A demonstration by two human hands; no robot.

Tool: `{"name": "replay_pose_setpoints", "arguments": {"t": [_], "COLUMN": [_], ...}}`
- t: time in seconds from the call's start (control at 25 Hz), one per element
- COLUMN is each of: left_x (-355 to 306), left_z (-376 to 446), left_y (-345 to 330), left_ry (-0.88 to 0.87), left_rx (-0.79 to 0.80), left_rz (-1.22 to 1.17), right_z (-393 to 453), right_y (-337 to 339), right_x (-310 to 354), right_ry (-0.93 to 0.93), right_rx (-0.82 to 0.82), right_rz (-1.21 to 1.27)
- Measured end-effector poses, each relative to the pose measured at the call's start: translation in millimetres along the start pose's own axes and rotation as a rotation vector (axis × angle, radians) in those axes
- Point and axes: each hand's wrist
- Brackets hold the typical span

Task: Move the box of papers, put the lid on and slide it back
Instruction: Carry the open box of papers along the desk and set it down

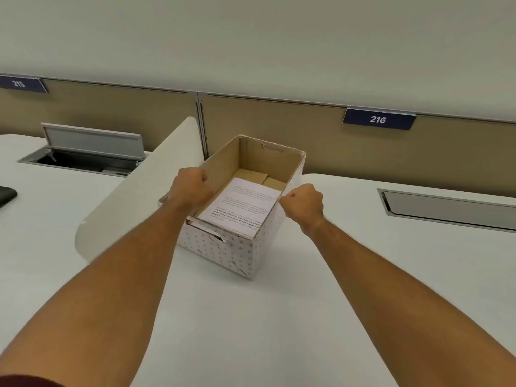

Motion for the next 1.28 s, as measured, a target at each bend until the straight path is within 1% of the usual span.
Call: {"name": "replay_pose_setpoints", "arguments": {"t": [0.04, 0.12, 0.28, 0.4, 0.52, 0.64, 0.72, 0.84, 0.96, 1.12, 1.28], "left_x": [6, 15, 31, 39, 43, 40, 35, 27, 16, -9, -43], "left_z": [8, 21, 39, 57, 71, 83, 85, 79, 70, 54, 31], "left_y": [3, 8, 10, 11, 9, 13, 17, 19, 18, 16, 12], "left_ry": [0.036, 0.114, 0.170, 0.208, 0.235, 0.276, 0.293, 0.320, 0.288, 0.202, 0.146], "left_rx": [-0.026, -0.077, -0.078, -0.111, -0.085, -0.049, 0.011, 0.117, 0.171, 0.145, 0.143], "left_rz": [-0.002, 0.011, 0.073, 0.056, 0.049, 0.049, 0.045, -0.033, -0.054, -0.014, 0.010], "right_z": [5, 12, 25, 35, 40, 47, 51, 55, 53, 45, 33], "right_y": [-5, -13, -20, -17, -19, -22, -21, -12, 0, 27, 66], "right_x": [3, 7, 16, 18, 20, 20, 17, 11, 4, -7, -28], "right_ry": [-0.049, -0.154, -0.226, -0.281, -0.299, -0.279, -0.260, -0.257, -0.251, -0.254, -0.267], "right_rx": [0.045, 0.078, 0.123, 0.169, 0.173, 0.166, 0.157, 0.152, 0.162, 0.174, 0.151], "right_rz": [0.056, 0.151, 0.237, 0.285, 0.268, 0.240, 0.200, 0.145, 0.104, 0.068, 0.027]}}
Point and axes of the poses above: each hand's wrist, its own z-axis towards the middle knuckle, its own y-axis out of the back of the hand, x = y × z, and after that the axes turned 14 degrees about -z, right-handed
